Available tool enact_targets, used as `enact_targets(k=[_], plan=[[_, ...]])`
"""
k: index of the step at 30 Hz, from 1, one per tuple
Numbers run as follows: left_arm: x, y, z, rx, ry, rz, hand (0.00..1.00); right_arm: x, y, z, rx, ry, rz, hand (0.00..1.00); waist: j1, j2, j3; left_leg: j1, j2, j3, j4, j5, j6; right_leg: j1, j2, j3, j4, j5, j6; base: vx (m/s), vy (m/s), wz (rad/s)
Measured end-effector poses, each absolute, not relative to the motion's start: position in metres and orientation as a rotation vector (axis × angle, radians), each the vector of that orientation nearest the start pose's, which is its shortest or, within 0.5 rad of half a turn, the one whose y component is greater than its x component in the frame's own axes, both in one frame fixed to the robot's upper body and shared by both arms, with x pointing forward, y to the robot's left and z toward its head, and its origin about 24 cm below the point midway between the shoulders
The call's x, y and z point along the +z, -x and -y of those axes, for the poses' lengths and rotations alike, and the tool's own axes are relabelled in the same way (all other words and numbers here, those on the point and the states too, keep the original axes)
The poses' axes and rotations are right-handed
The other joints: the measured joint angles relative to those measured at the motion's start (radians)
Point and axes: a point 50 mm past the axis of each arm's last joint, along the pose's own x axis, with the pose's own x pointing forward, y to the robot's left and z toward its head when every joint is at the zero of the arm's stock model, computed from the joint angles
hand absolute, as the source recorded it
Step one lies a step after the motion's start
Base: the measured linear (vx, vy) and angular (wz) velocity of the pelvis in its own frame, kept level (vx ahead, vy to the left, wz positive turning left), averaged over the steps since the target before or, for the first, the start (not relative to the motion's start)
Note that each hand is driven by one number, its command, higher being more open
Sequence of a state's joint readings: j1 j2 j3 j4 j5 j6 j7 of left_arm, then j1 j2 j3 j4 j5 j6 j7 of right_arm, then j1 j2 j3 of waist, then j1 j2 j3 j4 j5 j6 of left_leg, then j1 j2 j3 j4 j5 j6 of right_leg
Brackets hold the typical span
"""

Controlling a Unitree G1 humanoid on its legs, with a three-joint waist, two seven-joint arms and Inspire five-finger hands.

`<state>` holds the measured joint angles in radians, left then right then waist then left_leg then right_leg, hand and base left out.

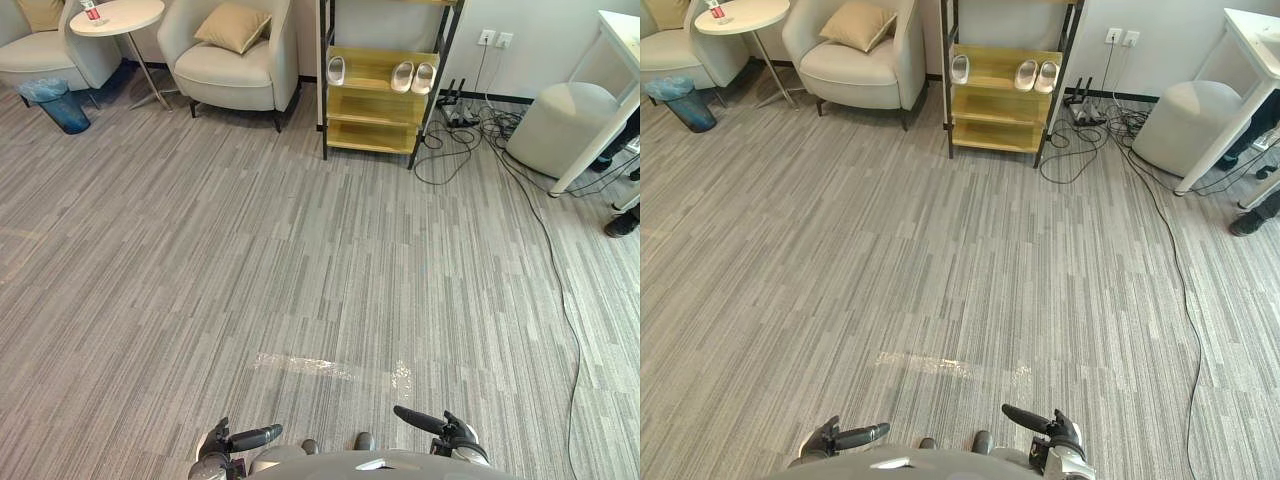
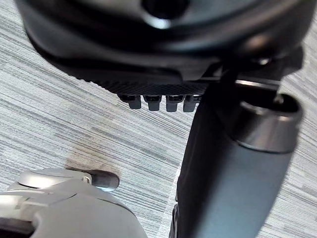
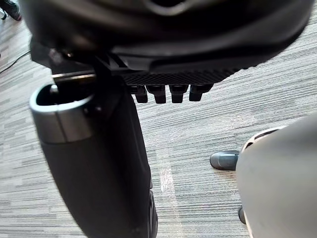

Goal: Organize the slippers on the shoe rack

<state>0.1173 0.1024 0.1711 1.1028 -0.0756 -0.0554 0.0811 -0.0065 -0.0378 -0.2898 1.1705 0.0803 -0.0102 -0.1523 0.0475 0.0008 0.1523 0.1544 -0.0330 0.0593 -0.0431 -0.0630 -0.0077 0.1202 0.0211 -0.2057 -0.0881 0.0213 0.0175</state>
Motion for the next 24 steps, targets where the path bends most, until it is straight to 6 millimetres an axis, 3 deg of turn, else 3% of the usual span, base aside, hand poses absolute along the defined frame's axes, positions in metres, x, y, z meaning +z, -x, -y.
enact_targets(k=[16, 19, 21, 23, 24], plan=[[-0.162, -0.081, -0.216, 0.295, -0.043, -1.126, 1.0, -0.163, -0.104, 0.199, -0.442, -0.104, -1.122, 1.0, -0.001, 0.002, 0.026, -0.026, 0.018, 0.042, 0.007, -0.012, -0.018, -0.035, 0.019, 0.039, -0.001, 0.005, -0.009, -0.02, -0.026, -0.08], [-0.161, -0.088, -0.218, 0.289, -0.058, -1.109, 1.0, -0.162, -0.108, 0.197, -0.416, -0.087, -1.112, 1.0, 0.0, -0.003, 0.034, -0.12, 0.04, 0.059, 0.192, -0.112, -0.04, -0.043, 0.028, 0.043, 0.001, -0.013, -0.033, 0.01, -0.043, -0.08], [-0.159, -0.094, -0.217, 0.284, -0.057, -1.093, 1.0, -0.161, -0.11, 0.199, -0.415, -0.081, -1.099, 1.0, 0.0, 0.009, 0.047, -0.2, 0.076, 0.1, 0.378, -0.17, -0.07, -0.038, 0.042, 0.043, 0.0, -0.031, -0.06, 0.04, -0.032, 0.0], [-0.156, -0.103, -0.218, 0.286, -0.055, -1.057, 1.0, -0.16, -0.111, 0.201, -0.414, -0.076, -1.097, 1.0, 0.004, 0.015, 0.059, -0.289, 0.117, 0.148, 0.606, -0.175, -0.074, -0.018, 0.045, 0.056, 0.004, -0.044, -0.076, 0.11, -0.027, -0.17], [-0.154, -0.109, -0.212, 0.291, -0.027, -1.019, 1.0, -0.159, -0.112, 0.206, -0.417, -0.064, -1.092, 1.0, 0.018, 0.041, 0.075, -0.373, 0.165, 0.155, 0.809, -0.194, -0.058, 0.008, 0.059, 0.086, 0.02, -0.062, -0.094, 0.19, -0.007, -0.51]])
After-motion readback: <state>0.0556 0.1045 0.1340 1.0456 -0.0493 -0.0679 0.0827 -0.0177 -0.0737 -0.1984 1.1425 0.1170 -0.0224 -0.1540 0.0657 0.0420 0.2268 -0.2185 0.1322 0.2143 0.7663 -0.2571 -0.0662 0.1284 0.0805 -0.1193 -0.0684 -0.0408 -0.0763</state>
